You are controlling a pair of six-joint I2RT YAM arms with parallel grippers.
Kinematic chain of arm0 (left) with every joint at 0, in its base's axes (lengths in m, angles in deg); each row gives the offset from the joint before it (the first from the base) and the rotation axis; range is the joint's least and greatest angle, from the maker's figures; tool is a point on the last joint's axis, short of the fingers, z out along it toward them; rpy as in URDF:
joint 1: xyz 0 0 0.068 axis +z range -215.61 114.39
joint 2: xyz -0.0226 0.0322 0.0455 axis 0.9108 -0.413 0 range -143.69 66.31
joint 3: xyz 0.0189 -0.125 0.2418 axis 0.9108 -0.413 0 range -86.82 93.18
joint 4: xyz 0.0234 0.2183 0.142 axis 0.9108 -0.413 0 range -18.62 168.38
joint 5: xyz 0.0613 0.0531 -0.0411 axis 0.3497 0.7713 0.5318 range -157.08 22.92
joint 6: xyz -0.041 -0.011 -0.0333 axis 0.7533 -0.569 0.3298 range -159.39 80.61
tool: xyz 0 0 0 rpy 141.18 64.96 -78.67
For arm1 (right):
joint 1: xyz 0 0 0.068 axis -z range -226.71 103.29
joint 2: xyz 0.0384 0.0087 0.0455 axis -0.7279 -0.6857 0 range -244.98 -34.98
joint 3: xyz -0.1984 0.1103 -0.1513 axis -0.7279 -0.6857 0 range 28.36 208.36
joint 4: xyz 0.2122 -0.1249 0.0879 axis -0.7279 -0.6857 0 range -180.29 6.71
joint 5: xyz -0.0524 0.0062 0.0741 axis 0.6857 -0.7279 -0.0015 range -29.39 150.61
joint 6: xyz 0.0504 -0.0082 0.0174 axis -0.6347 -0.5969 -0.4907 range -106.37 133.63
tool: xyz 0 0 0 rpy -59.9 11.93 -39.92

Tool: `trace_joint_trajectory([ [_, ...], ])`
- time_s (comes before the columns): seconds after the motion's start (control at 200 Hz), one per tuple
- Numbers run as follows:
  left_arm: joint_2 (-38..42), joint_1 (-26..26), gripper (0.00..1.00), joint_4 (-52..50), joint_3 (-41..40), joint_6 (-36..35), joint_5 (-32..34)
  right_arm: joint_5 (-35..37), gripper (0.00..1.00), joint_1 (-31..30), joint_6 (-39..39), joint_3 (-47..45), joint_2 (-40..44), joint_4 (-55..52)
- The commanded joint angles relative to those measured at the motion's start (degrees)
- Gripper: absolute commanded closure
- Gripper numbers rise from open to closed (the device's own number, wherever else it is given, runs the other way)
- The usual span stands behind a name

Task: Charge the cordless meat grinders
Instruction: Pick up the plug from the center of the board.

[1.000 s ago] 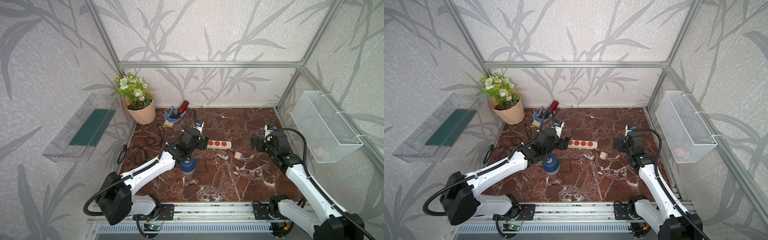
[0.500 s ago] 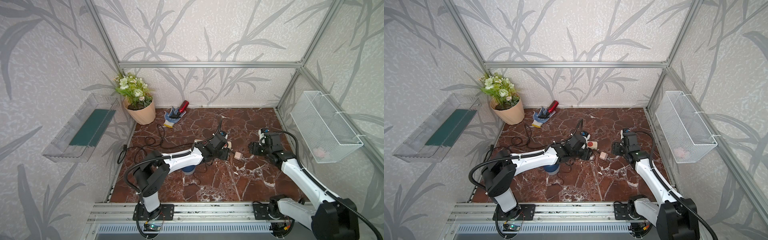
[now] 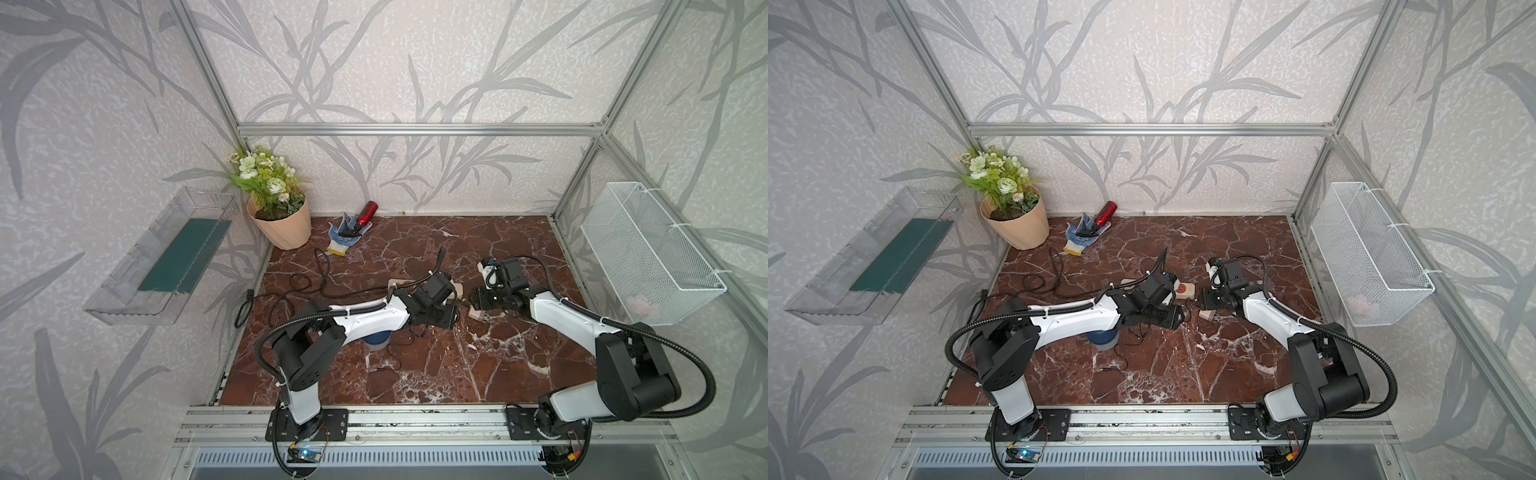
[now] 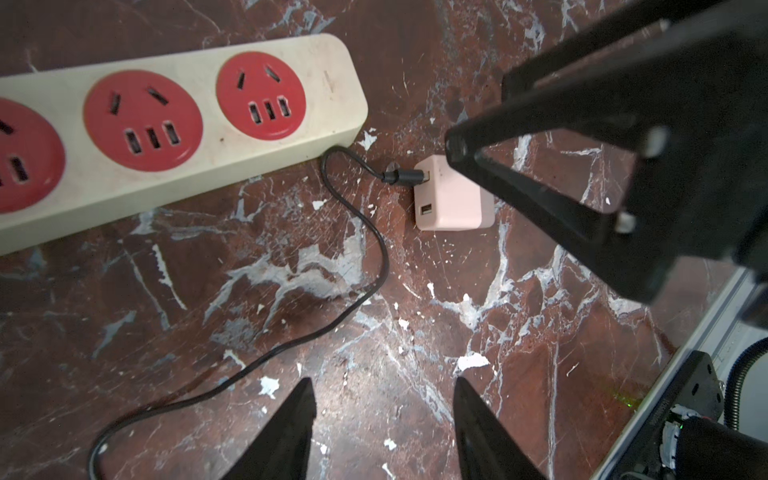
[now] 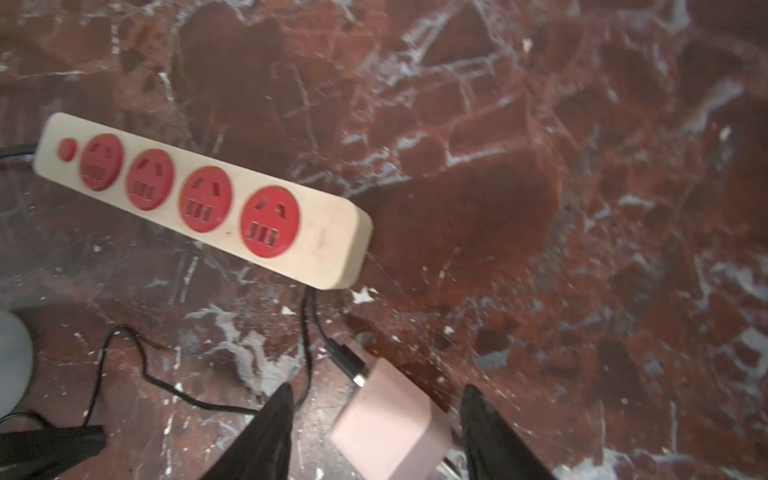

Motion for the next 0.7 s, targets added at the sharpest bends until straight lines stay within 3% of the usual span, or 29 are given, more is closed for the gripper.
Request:
trace_joint_trajectory([
  [0.0, 3.96, 1.43, 0.45, -4.31, -0.40, -0.53, -1.18, -1.97, 0.34, -0.60, 6.30, 2.14, 0.64, -3.41],
  [0.15, 7.98, 2.84, 0.44, -8.76, -0.73, -4.11, -2.04, -2.68, 0.32, -1.09, 11.52, 5.36, -1.11, -9.81],
  [0.35, 13.65, 4.04, 0.42, -15.77, -0.77, -9.44, 0.01, 7.67, 0.31, -5.94, 16.54, 13.09, -4.63, -21.13],
  [0.695, 19.02, 5.43, 0.39, -20.10, -3.19, -14.35, 0.51, 16.94, 0.30, -9.55, 23.66, 18.87, -12.63, -31.68],
])
